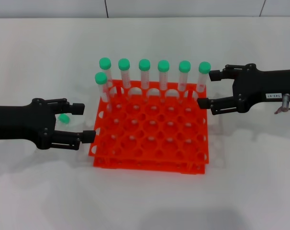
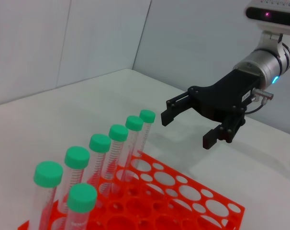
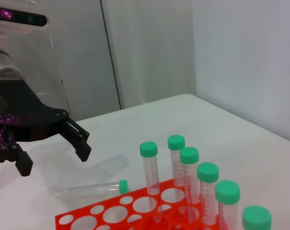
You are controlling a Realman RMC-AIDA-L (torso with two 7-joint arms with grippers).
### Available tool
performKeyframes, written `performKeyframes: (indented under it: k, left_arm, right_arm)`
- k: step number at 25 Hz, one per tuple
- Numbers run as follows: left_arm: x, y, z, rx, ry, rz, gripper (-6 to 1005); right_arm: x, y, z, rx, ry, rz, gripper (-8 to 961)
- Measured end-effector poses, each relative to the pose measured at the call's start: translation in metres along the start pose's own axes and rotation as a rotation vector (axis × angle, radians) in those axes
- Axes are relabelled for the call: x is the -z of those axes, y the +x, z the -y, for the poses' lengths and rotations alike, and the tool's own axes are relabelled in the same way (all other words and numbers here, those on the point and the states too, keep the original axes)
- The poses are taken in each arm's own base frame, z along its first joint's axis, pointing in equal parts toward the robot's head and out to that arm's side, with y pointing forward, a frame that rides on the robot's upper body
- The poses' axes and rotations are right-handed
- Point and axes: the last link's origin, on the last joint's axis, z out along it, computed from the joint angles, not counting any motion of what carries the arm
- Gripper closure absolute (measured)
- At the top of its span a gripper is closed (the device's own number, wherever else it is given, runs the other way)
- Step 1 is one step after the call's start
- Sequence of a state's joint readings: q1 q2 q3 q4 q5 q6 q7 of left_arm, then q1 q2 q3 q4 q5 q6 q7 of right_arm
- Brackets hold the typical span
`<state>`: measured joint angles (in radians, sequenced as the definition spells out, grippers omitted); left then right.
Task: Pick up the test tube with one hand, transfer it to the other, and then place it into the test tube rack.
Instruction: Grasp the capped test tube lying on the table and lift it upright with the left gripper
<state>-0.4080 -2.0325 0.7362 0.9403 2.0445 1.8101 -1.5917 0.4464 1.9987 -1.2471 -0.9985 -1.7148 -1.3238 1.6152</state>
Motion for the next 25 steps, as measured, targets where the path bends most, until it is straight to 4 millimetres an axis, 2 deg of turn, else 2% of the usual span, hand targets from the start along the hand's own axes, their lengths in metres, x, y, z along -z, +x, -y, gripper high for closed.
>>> performKeyframes:
  k: [18, 25]
  left_arm:
    - [-0.002, 0.001, 0.001, 0.000, 0.008, -0.005, 119]
    - [0.016, 0.003, 0.012, 0.107, 0.083, 0.042, 122]
  right_arm:
    - [0.000, -0.001, -0.001, 0.004, 0.001, 0.005, 84]
    - [0.001, 0.000, -0.001, -0.002, 0.006, 0.009, 84]
